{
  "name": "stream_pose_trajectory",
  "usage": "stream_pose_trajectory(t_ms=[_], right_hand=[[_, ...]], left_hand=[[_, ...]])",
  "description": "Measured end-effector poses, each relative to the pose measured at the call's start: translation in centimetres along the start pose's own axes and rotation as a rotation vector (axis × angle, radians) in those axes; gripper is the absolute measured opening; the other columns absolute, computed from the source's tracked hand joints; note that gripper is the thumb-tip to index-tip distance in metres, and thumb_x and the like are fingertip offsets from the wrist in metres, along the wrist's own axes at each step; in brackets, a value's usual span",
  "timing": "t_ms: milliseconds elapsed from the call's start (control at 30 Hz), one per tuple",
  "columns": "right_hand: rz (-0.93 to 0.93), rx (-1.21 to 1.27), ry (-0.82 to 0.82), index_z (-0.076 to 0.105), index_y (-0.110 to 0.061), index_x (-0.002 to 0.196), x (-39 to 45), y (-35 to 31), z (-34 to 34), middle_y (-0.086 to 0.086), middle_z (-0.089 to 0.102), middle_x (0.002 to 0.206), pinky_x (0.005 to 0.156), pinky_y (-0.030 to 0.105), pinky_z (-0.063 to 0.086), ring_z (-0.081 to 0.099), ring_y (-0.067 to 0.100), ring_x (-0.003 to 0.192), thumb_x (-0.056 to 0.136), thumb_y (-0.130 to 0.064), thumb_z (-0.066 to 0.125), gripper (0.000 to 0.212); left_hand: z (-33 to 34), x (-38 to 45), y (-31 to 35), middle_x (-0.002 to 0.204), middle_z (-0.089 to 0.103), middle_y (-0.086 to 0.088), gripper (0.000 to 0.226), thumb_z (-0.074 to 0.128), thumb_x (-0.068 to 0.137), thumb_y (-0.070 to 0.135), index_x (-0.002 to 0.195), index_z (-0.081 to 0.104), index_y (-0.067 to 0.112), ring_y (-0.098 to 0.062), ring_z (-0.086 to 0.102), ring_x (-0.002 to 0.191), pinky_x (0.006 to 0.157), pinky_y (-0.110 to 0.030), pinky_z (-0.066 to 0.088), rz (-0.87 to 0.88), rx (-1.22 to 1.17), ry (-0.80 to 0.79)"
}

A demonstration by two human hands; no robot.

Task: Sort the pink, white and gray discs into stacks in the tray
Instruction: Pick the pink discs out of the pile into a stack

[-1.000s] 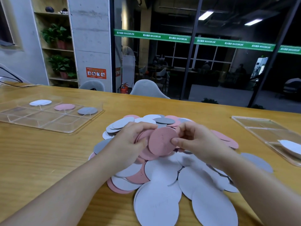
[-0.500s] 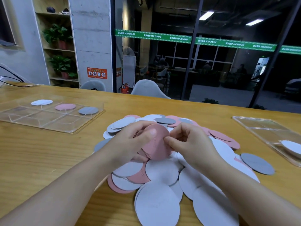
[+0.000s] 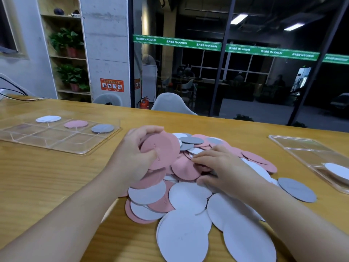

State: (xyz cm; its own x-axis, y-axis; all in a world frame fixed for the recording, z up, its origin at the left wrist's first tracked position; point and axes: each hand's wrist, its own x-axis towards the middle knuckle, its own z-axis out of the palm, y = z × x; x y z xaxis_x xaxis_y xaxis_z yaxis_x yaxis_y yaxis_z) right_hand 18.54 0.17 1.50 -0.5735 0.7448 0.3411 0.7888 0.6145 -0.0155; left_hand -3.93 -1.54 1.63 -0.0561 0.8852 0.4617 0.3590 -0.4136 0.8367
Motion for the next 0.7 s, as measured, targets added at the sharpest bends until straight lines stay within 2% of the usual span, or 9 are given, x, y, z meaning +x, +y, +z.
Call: stream_pose_trajectory(t_ms=[133,167,233,267,333,400,500,600,700], right_hand=[[-0.054,-0.057,0.04,0.061,-0.026,0.119,0.6,-0.3,0.3,-0.013,0.061,0.115,0.074,0.015,0.023,0.045,0.013,0.109,0.085,-0.04,0.062,0.037],[-0.092,-0.081,0.044,0.067,-0.023,0.109,0.7,-0.3,0.4,-0.009,0.066,0.105,0.072,0.019,0.029,0.052,0.017,0.101,0.084,-0.04,0.062,0.03],[-0.147,-0.13,0.083,0.071,-0.019,0.08,0.8,-0.3,0.7,-0.006,0.068,0.076,0.059,0.023,0.039,0.059,0.02,0.072,0.083,-0.036,0.054,0.024],[-0.156,-0.146,0.143,0.067,-0.019,0.069,0.9,-0.4,0.9,-0.006,0.063,0.065,0.054,0.022,0.037,0.055,0.019,0.06,0.084,-0.032,0.049,0.027],[-0.14,-0.183,0.241,0.056,-0.016,0.059,1.1,-0.6,1.5,-0.004,0.054,0.053,0.048,0.025,0.03,0.048,0.019,0.05,0.083,-0.022,0.047,0.027],[-0.114,-0.193,0.292,0.053,-0.015,0.059,1.1,-1.0,1.8,-0.002,0.05,0.053,0.049,0.026,0.027,0.047,0.019,0.05,0.085,-0.02,0.045,0.027],[-0.051,-0.058,0.366,0.059,-0.012,0.073,0.6,-1.2,1.5,0.0,0.056,0.066,0.062,0.028,0.032,0.045,0.013,0.067,0.089,-0.023,0.038,0.029],[0.096,0.251,0.361,0.058,-0.014,0.084,0.1,-1.8,0.3,-0.004,0.059,0.081,0.072,0.021,0.035,0.043,0.009,0.083,0.095,-0.02,0.039,0.023],[0.236,0.381,0.346,0.057,-0.017,0.08,0.4,-2.5,0.5,-0.011,0.06,0.08,0.069,0.011,0.038,0.049,0.002,0.084,0.093,-0.017,0.048,0.017]], left_hand=[[0.1,0.0,-0.6,0.113,0.051,0.01,0.05,0.06,0.08,0.0,0.102,0.059,0.046,0.004,0.05,0.099,0.075,-0.02,0.045,-0.034,0.049,0.033],[0.1,0.1,-0.8,0.114,0.052,0.009,0.05,0.059,0.08,0.0,0.101,0.06,0.045,0.001,0.051,0.099,0.078,-0.024,0.048,-0.041,0.046,0.049],[-0.1,0.3,-1.1,0.114,0.053,0.005,0.05,0.058,0.078,0.0,0.099,0.061,0.045,-0.009,0.054,0.098,0.081,-0.037,0.053,-0.072,0.038,0.078],[-0.1,0.4,-1.2,0.114,0.053,0.004,0.05,0.058,0.077,0.0,0.098,0.061,0.045,-0.014,0.055,0.097,0.081,-0.042,0.054,-0.087,0.039,0.087],[-0.2,0.4,-1.4,0.113,0.052,0.002,0.05,0.056,0.077,0.0,0.098,0.061,0.045,-0.021,0.056,0.096,0.078,-0.047,0.055,-0.1,0.039,0.097],[-0.3,0.4,-1.3,0.114,0.05,0.001,0.051,0.055,0.078,0.0,0.099,0.06,0.046,-0.024,0.055,0.098,0.067,-0.043,0.058,-0.099,0.026,0.1],[-0.3,0.6,-1.0,0.117,0.047,-0.001,0.053,0.052,0.083,-0.003,0.101,0.059,0.047,-0.024,0.055,0.096,0.052,-0.034,0.057,-0.108,-0.045,0.076],[-0.1,0.4,-0.4,0.119,0.046,0.001,0.048,0.051,0.088,-0.001,0.102,0.061,0.044,-0.018,0.058,0.091,0.054,-0.032,0.058,-0.098,-0.071,-0.008],[0.4,-0.1,-0.2,0.117,0.044,0.012,0.037,0.05,0.094,0.008,0.106,0.062,0.041,-0.013,0.054,0.098,0.058,-0.031,0.059,-0.114,-0.078,-0.153]])
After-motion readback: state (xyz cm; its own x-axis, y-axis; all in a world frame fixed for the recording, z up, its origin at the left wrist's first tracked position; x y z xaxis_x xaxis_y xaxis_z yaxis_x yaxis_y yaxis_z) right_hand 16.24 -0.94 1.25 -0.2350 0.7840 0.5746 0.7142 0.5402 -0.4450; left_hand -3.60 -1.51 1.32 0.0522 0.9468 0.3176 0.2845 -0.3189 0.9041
